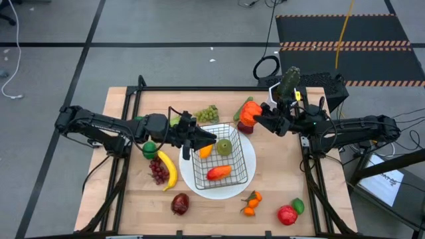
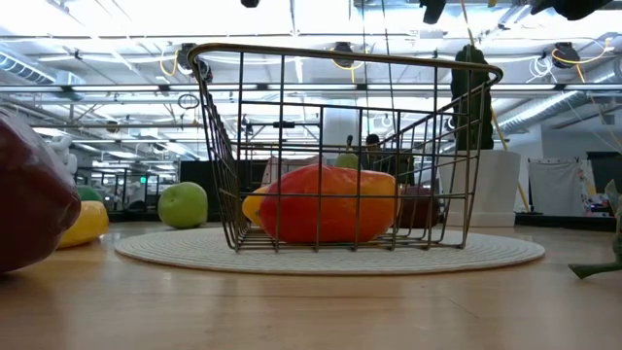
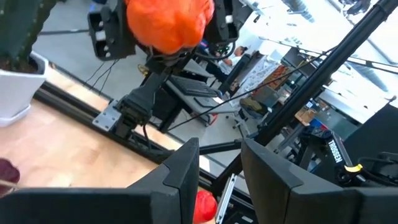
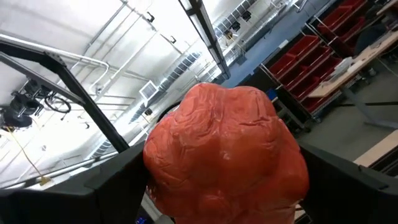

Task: Build produce basket
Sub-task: Put the orange pumpkin into the black wire basket

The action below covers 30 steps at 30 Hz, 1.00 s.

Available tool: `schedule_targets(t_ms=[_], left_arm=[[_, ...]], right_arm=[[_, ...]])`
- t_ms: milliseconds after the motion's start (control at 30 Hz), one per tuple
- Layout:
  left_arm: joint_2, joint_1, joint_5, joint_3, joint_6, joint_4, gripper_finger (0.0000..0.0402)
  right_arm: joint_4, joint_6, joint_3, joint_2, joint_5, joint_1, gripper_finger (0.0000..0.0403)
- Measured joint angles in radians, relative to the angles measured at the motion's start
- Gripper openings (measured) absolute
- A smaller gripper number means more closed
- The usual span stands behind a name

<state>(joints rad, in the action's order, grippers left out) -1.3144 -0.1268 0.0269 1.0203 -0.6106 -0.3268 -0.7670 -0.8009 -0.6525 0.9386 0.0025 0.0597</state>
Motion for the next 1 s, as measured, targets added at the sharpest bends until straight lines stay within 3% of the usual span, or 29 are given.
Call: schedule_targets(t_ms=[167,533,1000], left_arm=[[0.002,0.0,0.0,0.0,0.015,-0.025,0.012],[0.109,-0.021,0.0,0.0,0.079,0.08,0.012],[0.234,-0.021,0.001,0.0,0.119,0.316,0.012]], right_arm=[[0.0,0.0,0.0,0.0,0.0,0.0,0.0352],[0.006,-0.045,0.0,0.0,0.001,0.0,0.0352],[0.202,-0.411,0.0,0.001,0.053,-0.001,0.0352]])
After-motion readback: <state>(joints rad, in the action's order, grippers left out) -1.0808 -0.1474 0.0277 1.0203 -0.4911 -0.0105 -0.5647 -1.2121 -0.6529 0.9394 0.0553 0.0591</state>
